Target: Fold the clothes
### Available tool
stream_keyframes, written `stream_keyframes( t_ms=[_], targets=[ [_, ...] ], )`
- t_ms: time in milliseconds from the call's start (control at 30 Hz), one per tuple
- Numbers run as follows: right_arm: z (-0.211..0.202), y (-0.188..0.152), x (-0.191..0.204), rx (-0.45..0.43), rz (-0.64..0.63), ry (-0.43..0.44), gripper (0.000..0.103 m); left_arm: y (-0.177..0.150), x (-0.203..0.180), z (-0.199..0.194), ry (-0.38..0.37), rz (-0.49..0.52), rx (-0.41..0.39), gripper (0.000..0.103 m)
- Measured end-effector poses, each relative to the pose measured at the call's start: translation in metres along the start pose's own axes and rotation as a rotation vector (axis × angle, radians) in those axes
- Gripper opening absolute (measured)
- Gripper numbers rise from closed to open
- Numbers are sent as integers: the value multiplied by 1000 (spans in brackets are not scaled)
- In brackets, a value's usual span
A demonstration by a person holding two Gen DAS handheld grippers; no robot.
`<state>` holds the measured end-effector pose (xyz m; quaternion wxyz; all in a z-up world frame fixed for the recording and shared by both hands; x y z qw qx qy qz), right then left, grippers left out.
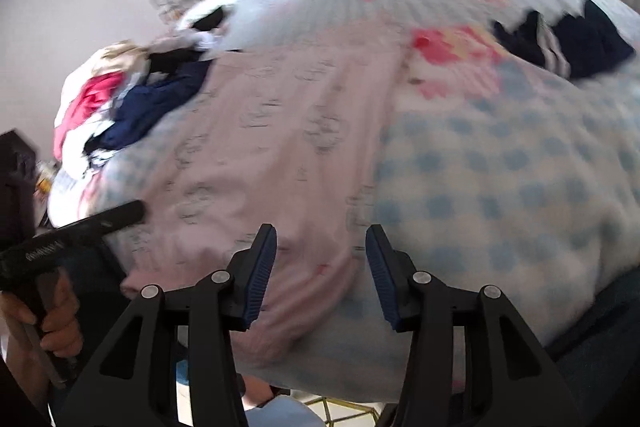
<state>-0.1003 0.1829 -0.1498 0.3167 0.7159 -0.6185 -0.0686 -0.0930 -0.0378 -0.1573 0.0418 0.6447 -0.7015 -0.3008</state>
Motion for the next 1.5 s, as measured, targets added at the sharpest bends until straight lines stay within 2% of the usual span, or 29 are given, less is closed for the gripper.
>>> stream_keyframes(
  t_ms=[67,100,200,300,400,500,567,667,767,867,967,1033,1100,1200,1300,1433,1500],
  targets=[
    [10,-3,5,38,-27,-11,48,-2,-3,10,29,9,35,45],
    [17,-5,6,69,-41,-44,48,-3,-2,13,41,5,46,45],
    [20,-9,-3,94,-12,-90,48,0,15,0,26,-78,-1,45],
    [8,-6,-9,49,16,-72,48,0,25,-10,6,-120,-49,45],
    [1,-5,3,9,-28,-19,48,-2,19,-5,-46,-99,-9,45],
    [15,-12,14,68,-69,-37,50,-7,9,6,11,-59,43,45],
    [24,-16,12,110,-72,-78,49,-7,12,3,29,-80,34,45],
    [16,-15,1,87,-17,-54,48,-7,21,-8,39,-125,-22,45],
    [5,-14,-2,38,2,-45,50,-8,18,-16,8,-115,-60,45],
    [4,-11,3,32,-13,2,50,-12,11,-8,12,-89,-20,45],
    [12,-15,4,68,-18,-37,50,-15,18,-2,41,-117,22,45],
    [17,-17,4,94,-19,-68,49,-15,24,-7,48,-154,2,45],
    [15,-17,0,83,-1,-89,49,-14,29,-16,71,-180,-32,45],
    [6,-13,-3,34,30,-56,49,-11,27,-19,2,-175,-53,45],
    [7,-12,2,32,15,-34,50,-11,23,-13,22,-150,-32,46],
    [21,-18,3,103,-7,-106,49,-11,30,-13,54,-178,-19,45],
    [16,-17,-3,92,21,-103,49,-11,33,-13,70,-192,-13,45]
  ],
)
Point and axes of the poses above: each gripper's, at about its wrist camera, not at the fingertips, and z roughly the way its jaws point, x to its left, y to its top, the point moved 1 cm from there along z, roughly the way its jaws point, and after that the axes turned 3 degrees about x, right-handed, at the moved point
